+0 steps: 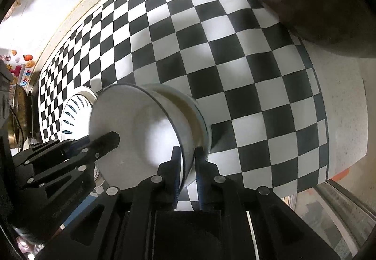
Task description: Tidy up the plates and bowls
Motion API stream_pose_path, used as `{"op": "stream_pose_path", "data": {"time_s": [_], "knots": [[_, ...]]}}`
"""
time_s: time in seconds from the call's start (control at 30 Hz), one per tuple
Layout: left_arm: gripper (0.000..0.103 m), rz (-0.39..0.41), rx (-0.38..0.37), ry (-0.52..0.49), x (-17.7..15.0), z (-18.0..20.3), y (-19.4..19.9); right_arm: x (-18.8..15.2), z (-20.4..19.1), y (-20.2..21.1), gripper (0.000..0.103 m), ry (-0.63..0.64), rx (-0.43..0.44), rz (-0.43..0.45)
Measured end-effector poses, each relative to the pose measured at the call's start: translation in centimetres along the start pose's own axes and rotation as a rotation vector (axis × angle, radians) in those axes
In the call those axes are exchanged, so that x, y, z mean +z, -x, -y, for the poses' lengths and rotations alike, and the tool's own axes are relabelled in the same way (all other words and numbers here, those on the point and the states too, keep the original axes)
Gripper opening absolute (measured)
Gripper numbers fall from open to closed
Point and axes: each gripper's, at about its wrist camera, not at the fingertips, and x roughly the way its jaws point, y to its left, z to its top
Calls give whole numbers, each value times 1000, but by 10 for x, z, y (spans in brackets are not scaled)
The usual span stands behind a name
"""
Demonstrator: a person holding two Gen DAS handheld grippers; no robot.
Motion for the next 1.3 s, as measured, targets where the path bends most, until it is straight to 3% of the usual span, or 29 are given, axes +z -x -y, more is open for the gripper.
{"op": "stream_pose_path", "data": {"time_s": [0.37,0.67,0.73,0.77,0.83,0.9,0.97,1.1,1.3], "knots": [[11,16,35,-18,1,11,3,0,2,4,18,25,-14,0],[12,3,-7,14,-2,5,6,3,9,6,18,22,28,-7],[22,-5,-37,28,-3,0,9,1,10,11,18,31,37,3],[26,-11,-49,32,-3,-3,10,0,13,14,21,31,38,12],[32,-26,-94,58,-4,-11,11,-2,18,19,54,23,60,30],[36,-51,-148,90,-3,-18,10,-4,24,22,64,18,91,40],[39,-64,-194,121,-1,-25,8,-6,29,21,65,12,108,35],[56,-62,-246,137,7,-28,5,-8,38,5,70,-23,177,15],[57,-131,-306,146,23,-21,-25,-8,41,-31,70,-66,276,-39]]}}
